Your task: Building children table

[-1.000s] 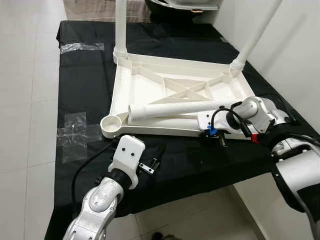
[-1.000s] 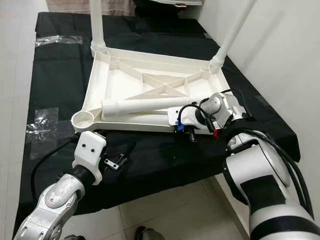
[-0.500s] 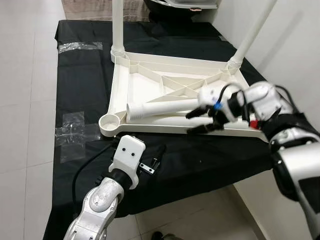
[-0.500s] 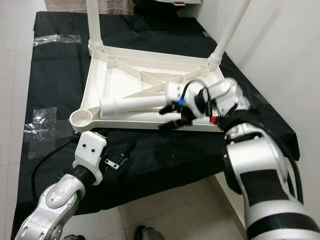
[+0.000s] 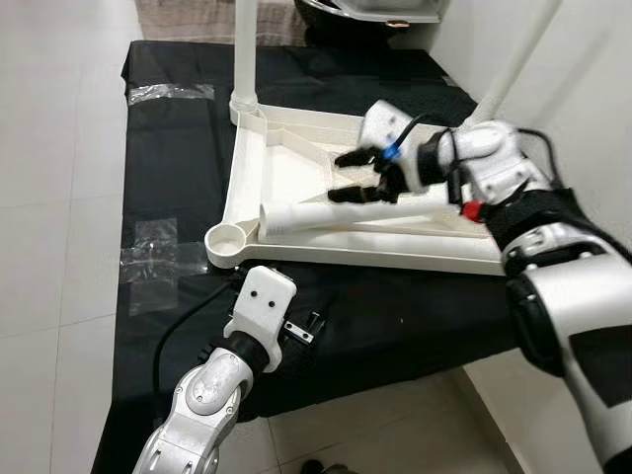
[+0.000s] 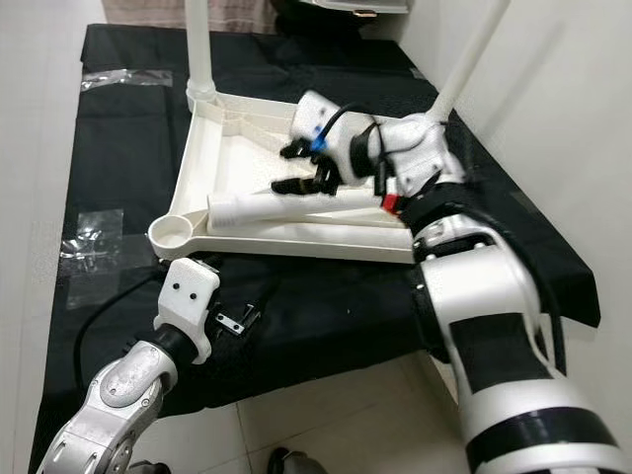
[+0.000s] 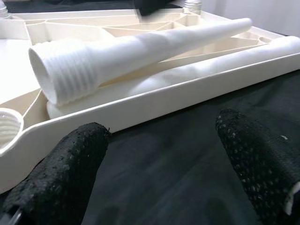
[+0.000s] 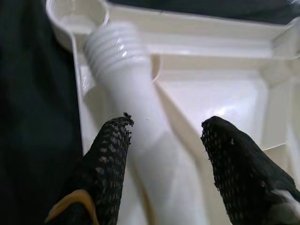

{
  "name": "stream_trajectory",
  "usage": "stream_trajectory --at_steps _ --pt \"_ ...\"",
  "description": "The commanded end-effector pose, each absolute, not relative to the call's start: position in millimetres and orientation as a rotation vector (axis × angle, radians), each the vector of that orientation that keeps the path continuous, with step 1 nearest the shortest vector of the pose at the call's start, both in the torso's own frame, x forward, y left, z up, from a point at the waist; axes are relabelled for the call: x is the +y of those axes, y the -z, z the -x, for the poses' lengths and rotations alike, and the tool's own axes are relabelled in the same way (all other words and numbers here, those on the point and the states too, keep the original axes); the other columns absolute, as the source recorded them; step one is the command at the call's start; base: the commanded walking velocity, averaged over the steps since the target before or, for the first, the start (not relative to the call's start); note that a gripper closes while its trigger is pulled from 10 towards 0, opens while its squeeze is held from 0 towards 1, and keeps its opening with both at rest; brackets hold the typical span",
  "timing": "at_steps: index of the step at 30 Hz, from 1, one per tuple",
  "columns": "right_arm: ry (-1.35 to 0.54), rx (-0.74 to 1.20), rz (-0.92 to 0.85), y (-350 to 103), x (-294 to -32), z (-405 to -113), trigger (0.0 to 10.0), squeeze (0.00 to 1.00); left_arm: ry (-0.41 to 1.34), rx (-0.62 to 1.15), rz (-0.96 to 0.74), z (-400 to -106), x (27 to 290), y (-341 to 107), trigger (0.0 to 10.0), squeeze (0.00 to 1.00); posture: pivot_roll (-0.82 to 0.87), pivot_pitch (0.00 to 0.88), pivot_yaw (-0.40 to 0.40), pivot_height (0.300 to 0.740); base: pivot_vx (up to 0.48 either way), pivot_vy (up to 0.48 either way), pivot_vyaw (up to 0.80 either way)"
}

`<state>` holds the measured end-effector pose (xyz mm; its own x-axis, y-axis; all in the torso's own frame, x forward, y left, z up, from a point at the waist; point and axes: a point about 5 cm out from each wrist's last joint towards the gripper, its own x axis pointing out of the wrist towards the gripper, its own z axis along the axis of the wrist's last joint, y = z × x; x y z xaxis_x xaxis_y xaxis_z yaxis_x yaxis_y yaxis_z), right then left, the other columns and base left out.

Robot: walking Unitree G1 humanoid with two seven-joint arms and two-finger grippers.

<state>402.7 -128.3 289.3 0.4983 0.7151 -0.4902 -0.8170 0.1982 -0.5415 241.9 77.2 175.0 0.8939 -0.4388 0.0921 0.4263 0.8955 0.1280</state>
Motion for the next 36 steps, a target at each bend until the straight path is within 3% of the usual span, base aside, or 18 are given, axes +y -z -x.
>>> stream_trajectory --at_steps 1,17,31,32,33,36 --pt "-1.079 0.219 0.861 -273.3 -130.0 -402.9 10.0 0.0 0.468 -0.111 -0.09 -236.9 71.6 -171.9 10.0 0.0 0.02 0.158 -0.17 0.74 0.0 0.0 0.0" --pt "-0.972 0.246 0.95 -250.7 -106.7 -408.4 10.0 0.0 0.482 -0.108 -0.071 -230.6 64.2 -169.2 10.0 0.0 0.0 0.16 -0.186 0.74 0.0 0.0 0.0" --pt "-1.048 0.312 1.053 -237.3 -85.7 -404.0 10.0 0.0 0.471 -0.104 -0.069 -228.6 64.0 -169.2 10.0 0.0 -0.01 0.182 -0.204 0.74 0.0 0.0 0.0" --pt "-1.05 0.296 1.069 -236.1 -81.8 -403.6 6.4 0.0 0.468 -0.103 -0.067 -228.3 64.1 -169.1 10.0 0.0 -0.01 0.183 -0.205 0.74 0.0 0.0 0.0" --pt "-1.043 0.277 1.076 -236.0 -78.3 -403.7 0.0 0.0 0.465 -0.102 -0.067 -228.1 64.3 -168.9 10.0 0.0 0.0 0.187 -0.209 0.74 0.0 0.0 0.0" --pt "-1.051 0.256 1.075 -236.1 -74.9 -403.2 0.0 0.0 0.461 -0.101 -0.067 -228.1 64.7 -168.6 10.0 0.0 0.0 0.187 -0.21 0.74 0.0 0.0 0.0"
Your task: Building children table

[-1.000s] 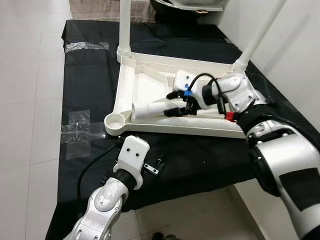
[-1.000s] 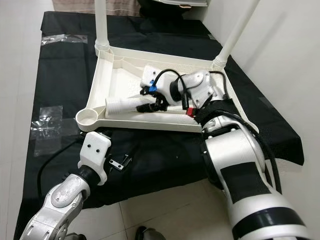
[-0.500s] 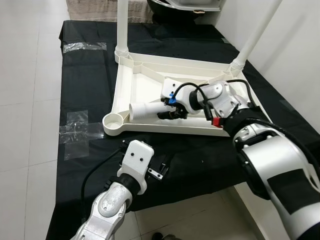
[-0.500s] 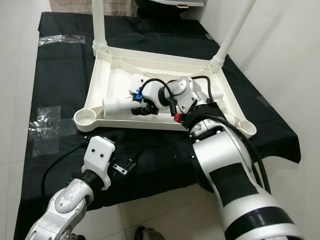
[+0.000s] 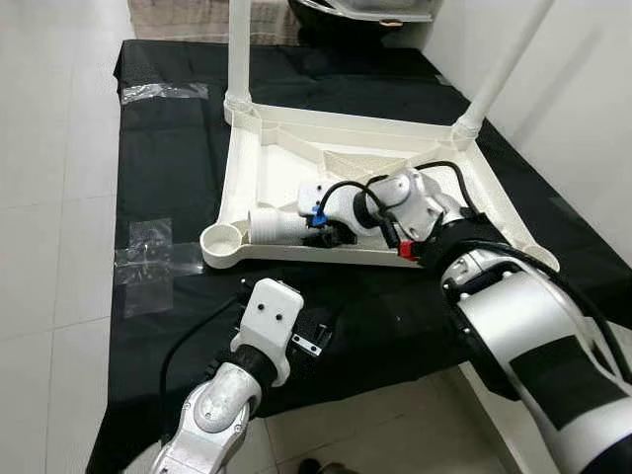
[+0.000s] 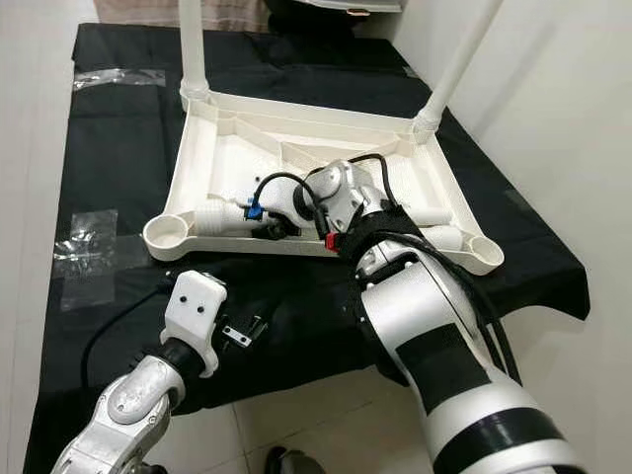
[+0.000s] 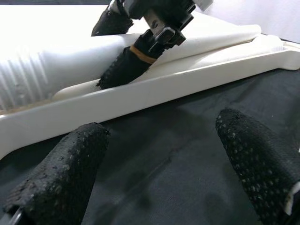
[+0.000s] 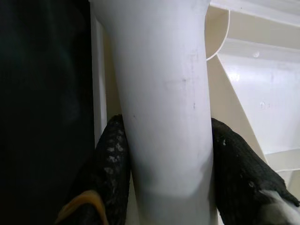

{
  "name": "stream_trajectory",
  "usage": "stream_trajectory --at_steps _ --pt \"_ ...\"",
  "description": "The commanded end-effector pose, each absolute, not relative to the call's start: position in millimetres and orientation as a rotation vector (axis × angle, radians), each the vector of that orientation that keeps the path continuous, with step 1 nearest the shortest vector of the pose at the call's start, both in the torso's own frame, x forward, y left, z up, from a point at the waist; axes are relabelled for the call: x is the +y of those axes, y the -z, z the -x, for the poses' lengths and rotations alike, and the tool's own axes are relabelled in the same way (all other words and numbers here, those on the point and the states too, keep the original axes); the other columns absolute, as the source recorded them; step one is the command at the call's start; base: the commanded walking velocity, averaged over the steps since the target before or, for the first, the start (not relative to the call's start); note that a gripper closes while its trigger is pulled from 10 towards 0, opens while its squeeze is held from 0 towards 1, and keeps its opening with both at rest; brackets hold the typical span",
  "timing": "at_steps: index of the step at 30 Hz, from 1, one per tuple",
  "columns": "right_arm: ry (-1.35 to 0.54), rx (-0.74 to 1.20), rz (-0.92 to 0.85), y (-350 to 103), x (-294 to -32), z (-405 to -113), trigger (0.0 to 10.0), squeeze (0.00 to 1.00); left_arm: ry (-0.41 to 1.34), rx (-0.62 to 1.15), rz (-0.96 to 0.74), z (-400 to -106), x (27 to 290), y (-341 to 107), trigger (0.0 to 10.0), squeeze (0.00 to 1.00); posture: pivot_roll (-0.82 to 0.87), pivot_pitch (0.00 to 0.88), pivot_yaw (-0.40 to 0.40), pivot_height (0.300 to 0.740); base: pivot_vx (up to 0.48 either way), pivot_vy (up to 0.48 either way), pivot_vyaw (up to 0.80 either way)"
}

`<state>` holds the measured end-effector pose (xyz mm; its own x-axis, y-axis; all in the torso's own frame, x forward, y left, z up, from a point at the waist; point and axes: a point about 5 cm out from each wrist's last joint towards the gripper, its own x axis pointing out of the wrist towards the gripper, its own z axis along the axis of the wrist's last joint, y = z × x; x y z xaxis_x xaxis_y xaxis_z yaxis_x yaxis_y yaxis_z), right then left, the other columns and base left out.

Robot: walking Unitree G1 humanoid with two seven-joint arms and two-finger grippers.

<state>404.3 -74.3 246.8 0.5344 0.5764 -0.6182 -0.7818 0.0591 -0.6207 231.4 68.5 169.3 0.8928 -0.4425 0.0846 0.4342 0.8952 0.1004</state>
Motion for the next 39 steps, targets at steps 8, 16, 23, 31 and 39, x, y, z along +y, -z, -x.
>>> stream_trajectory --at_steps 8,16,23,31,39 --pt "-0.853 0.074 0.943 -263.6 -69.6 -412.3 0.0 0.0 0.446 -0.1 -0.074 -230.5 68.3 -167.9 10.0 0.0 0.0 0.18 -0.204 0.74 0.0 0.0 0.0" --pt "-0.636 -0.209 0.632 -354.7 -86.5 -416.2 0.0 0.0 0.431 -0.112 -0.093 -238.9 71.9 -168.1 10.0 0.0 0.01 0.13 -0.187 0.74 0.0 0.0 0.0" --pt "-0.507 -0.384 0.344 -418.1 -102.0 -407.6 0.0 0.0 0.421 -0.118 -0.079 -248.7 75.8 -169.0 10.0 0.0 0.01 0.068 -0.161 0.74 0.0 0.0 0.0" --pt "-0.416 -0.467 -0.177 -436.7 -129.8 -405.6 0.0 0.0 0.371 -0.175 -0.183 -272.6 89.5 -186.7 10.0 0.57 0.03 0.029 -0.146 0.74 0.0 0.0 0.0" --pt "-0.345 -0.43 -0.454 -388.4 -139.4 -417.6 0.0 0.0 0.342 -0.189 -0.247 -295.8 97.8 -200.3 10.0 1.0 0.04 0.012 -0.125 0.74 0.0 0.0 0.0"
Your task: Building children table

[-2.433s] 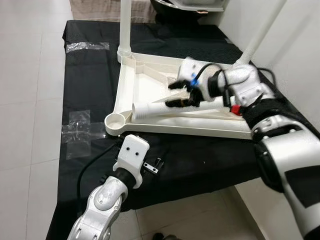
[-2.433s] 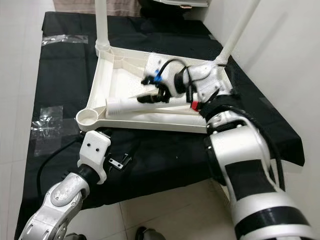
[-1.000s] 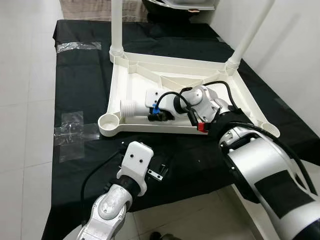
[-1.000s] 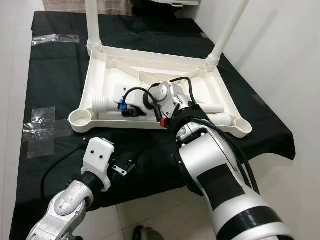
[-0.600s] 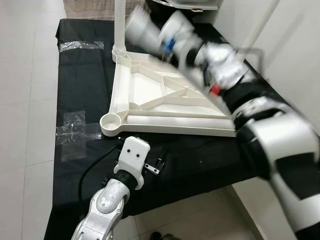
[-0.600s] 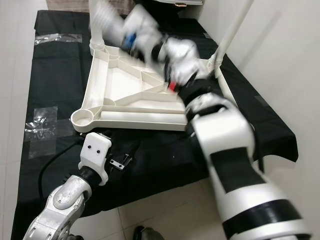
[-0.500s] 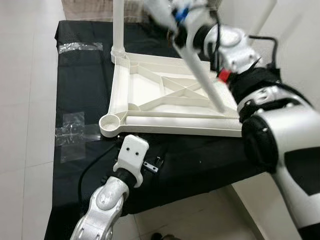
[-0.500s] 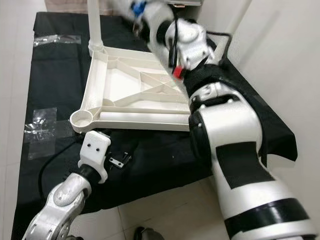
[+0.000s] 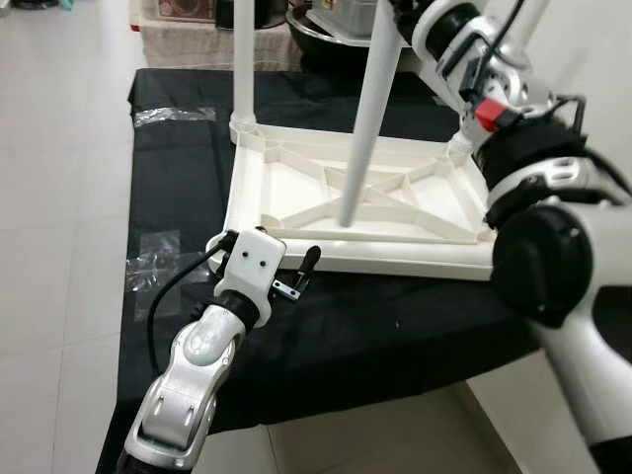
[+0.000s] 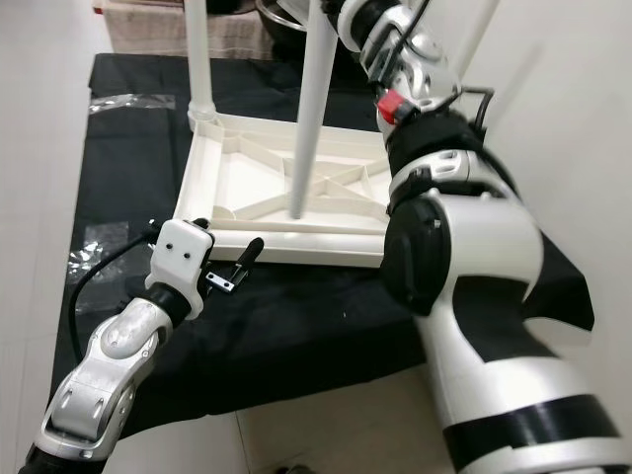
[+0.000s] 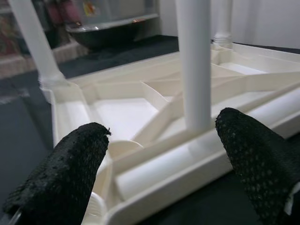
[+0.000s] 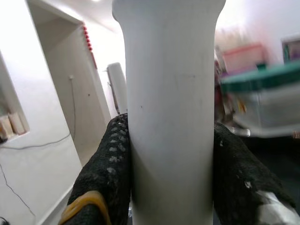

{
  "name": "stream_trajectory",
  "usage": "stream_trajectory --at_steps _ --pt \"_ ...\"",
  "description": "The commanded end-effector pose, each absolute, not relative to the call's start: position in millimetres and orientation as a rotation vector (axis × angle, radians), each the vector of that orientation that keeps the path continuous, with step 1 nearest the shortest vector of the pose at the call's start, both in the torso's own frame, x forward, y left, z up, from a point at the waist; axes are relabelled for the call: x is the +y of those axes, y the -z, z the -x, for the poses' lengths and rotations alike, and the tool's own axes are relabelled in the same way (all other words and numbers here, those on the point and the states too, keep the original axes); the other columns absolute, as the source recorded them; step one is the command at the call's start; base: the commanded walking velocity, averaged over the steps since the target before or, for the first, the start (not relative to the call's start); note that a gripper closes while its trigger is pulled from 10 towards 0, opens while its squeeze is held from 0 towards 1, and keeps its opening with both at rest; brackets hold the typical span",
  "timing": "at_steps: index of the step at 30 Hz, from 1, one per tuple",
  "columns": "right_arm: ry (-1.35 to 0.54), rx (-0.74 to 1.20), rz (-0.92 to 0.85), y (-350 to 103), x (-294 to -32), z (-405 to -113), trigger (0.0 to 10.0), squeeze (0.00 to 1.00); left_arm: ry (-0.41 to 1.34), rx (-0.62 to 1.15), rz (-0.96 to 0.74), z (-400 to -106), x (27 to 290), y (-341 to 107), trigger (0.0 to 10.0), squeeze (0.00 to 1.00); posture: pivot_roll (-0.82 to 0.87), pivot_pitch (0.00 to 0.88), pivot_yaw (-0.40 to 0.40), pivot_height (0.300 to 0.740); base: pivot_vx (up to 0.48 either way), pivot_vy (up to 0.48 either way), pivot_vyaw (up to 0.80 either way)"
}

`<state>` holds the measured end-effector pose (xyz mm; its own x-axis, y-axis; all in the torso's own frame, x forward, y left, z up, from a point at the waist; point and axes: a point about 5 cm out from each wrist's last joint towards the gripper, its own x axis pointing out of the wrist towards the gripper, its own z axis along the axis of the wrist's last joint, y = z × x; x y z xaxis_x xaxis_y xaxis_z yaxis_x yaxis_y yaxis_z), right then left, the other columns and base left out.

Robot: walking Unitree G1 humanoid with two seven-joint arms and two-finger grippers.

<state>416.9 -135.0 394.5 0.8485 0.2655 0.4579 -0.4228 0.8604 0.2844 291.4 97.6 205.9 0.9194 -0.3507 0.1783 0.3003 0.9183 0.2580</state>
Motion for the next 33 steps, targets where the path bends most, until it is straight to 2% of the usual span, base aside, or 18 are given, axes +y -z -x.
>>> stream_trajectory --at_steps 1,2,6,17,33 --pt "-0.345 -0.43 -0.454 -388.4 -139.4 -417.6 0.0 0.0 0.342 -0.189 -0.247 -295.8 97.8 -200.3 10.0 1.0 0.04 0.012 -0.125 0.74 0.0 0.0 0.0" --pt "-0.335 -0.431 -0.497 -376.6 -138.2 -418.6 0.0 0.0 0.36 -0.176 -0.261 -301.3 96.0 -200.0 10.0 0.0 0.03 0.011 -0.12 0.74 0.0 0.0 0.0" --pt "-0.368 -0.411 -0.593 -353.4 -127.1 -417.7 0.0 0.0 0.38 -0.144 -0.307 -315.1 94.1 -201.4 10.0 0.0 0.04 0.006 -0.114 0.74 0.0 0.0 0.0" --pt "-0.454 -0.393 -0.678 -335.1 -101.3 -403.6 0.0 0.0 0.378 -0.135 -0.339 -338.1 90.4 -205.3 10.0 0.0 0.03 0.012 -0.104 0.74 0.0 0.0 0.0" --pt "-0.526 -0.394 -0.737 -331.3 -89.1 -375.5 0.0 0.0 0.318 -0.133 -0.369 -361.4 99.8 -212.8 10.0 0.0 0.02 0.024 -0.095 0.74 0.0 0.0 0.0"
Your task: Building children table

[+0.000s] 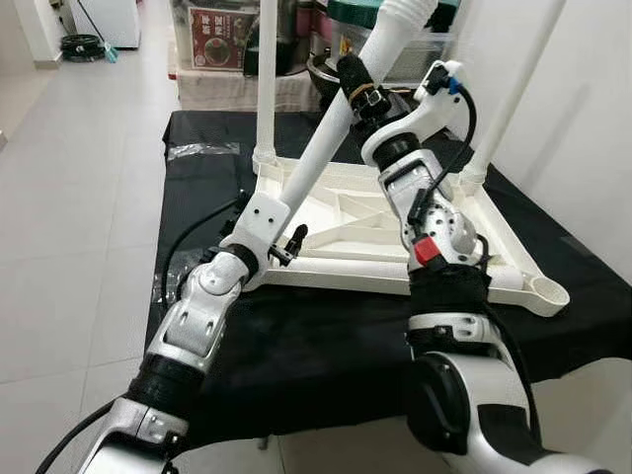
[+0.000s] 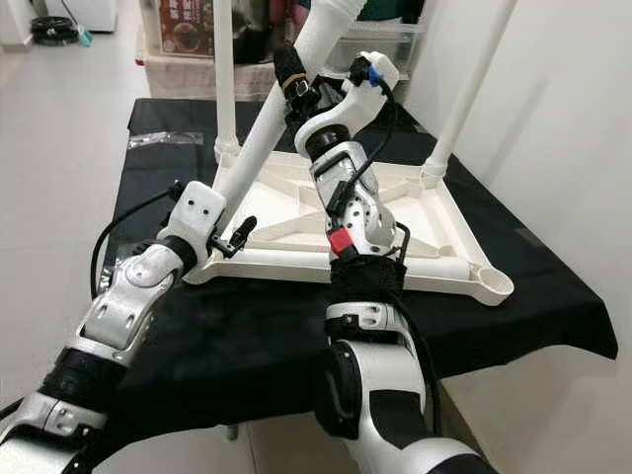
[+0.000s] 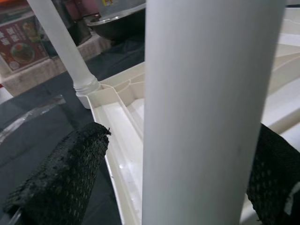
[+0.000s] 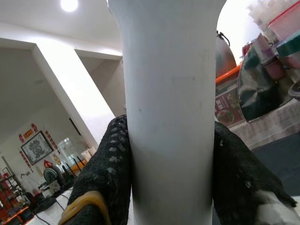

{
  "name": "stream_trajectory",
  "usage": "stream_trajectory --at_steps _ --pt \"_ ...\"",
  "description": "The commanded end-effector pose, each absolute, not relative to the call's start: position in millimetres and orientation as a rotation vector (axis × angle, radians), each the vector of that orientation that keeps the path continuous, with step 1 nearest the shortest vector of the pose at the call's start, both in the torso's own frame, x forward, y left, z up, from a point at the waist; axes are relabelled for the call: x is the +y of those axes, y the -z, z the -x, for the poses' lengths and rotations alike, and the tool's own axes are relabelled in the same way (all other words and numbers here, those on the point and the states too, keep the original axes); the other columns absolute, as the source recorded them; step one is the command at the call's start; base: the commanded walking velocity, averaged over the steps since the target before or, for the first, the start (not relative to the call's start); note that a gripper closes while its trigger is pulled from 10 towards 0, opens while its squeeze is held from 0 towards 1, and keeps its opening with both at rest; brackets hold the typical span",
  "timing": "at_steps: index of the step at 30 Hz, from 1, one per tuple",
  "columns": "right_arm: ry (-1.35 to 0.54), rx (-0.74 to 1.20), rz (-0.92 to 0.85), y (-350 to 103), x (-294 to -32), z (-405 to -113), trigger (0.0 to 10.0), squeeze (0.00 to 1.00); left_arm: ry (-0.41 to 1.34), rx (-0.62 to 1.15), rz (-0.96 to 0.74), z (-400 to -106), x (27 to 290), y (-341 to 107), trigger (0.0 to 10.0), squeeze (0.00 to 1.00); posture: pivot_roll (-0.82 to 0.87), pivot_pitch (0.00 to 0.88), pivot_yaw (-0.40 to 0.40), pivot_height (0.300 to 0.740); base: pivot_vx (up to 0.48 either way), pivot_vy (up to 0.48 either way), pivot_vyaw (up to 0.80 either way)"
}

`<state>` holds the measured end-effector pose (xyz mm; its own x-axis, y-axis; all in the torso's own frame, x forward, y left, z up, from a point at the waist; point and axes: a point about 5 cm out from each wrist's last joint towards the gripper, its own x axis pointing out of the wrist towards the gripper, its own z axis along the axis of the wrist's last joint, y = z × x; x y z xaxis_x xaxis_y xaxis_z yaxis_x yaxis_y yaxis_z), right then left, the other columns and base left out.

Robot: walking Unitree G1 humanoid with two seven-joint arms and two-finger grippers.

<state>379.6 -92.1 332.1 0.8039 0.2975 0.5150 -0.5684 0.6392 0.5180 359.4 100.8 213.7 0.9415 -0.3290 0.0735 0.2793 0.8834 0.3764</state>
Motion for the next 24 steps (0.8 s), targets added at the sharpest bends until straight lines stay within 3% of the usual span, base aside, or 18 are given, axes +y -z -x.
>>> stream_trajectory --at_steps 1,2,3,4,5,24 --pt "-0.526 -0.394 -0.737 -331.3 -89.1 -375.5 0.0 0.0 0.318 -0.133 -0.369 -361.4 99.8 -212.8 10.0 0.0 0.02 0.024 -0.095 0.74 0.0 0.0 0.0" --pt "-0.526 -0.394 -0.737 -331.3 -89.1 -375.5 0.0 0.0 0.318 -0.133 -0.369 -361.4 99.8 -212.8 10.0 0.0 0.02 0.024 -0.095 0.74 0.0 0.0 0.0" --pt "-0.531 -0.384 -0.74 -329.2 -87.2 -372.0 0.0 0.0 0.317 -0.134 -0.371 -362.6 99.3 -212.1 3.5 0.0 0.02 0.025 -0.095 0.74 0.0 0.0 0.0" --pt "-0.531 -0.384 -0.74 -329.2 -87.2 -372.0 0.0 0.0 0.317 -0.134 -0.371 -362.6 99.3 -212.1 3.5 0.0 0.02 0.025 -0.095 0.74 0.0 0.0 0.0" --pt "-0.539 -0.374 -0.743 -327.0 -85.0 -369.0 0.0 0.0 0.321 -0.133 -0.379 -362.6 98.3 -210.5 0.0 0.0 0.03 0.025 -0.095 0.74 0.0 0.0 0.0" --pt "-0.5 -0.297 -0.788 -311.0 -83.1 -361.4 0.0 0.0 0.345 -0.148 -0.486 -358.9 109.6 -202.4 0.0 0.0 0.03 0.032 -0.089 0.74 0.0 0.0 0.0"
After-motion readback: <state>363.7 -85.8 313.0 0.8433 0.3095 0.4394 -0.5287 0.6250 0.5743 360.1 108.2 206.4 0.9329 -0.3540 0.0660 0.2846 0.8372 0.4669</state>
